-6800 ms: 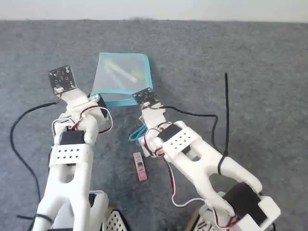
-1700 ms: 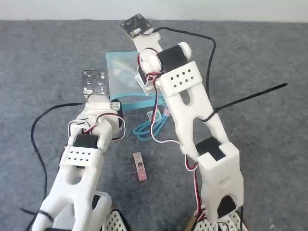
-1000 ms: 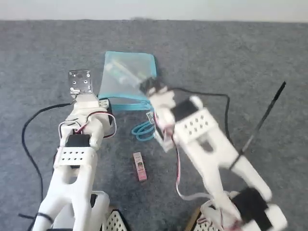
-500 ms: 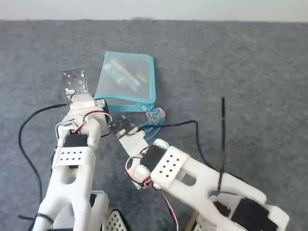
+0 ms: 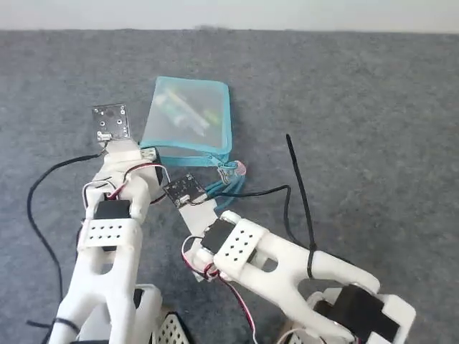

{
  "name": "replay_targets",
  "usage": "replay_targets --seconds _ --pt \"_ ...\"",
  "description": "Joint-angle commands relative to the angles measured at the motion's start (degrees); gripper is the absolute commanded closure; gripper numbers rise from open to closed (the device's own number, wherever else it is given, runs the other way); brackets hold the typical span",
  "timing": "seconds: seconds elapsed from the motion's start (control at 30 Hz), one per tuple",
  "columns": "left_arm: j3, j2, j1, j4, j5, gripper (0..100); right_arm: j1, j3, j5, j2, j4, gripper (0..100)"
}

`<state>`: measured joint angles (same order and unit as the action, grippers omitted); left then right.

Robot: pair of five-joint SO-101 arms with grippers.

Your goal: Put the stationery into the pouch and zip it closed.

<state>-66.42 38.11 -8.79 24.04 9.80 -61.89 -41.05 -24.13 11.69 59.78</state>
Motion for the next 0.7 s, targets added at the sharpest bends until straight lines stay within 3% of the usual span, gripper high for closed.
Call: replay_targets --seconds 0.0,0.67 --pt "2.2 1.8 -0.5 -2.1 1.3 99 -0.7 0.3 -0.5 0.0 -0.8 77.5" --pt "2.0 1.8 -0.3 -2.1 1.3 99 -0.8 -0.1 -0.5 -0.2 -2.5 77.5"
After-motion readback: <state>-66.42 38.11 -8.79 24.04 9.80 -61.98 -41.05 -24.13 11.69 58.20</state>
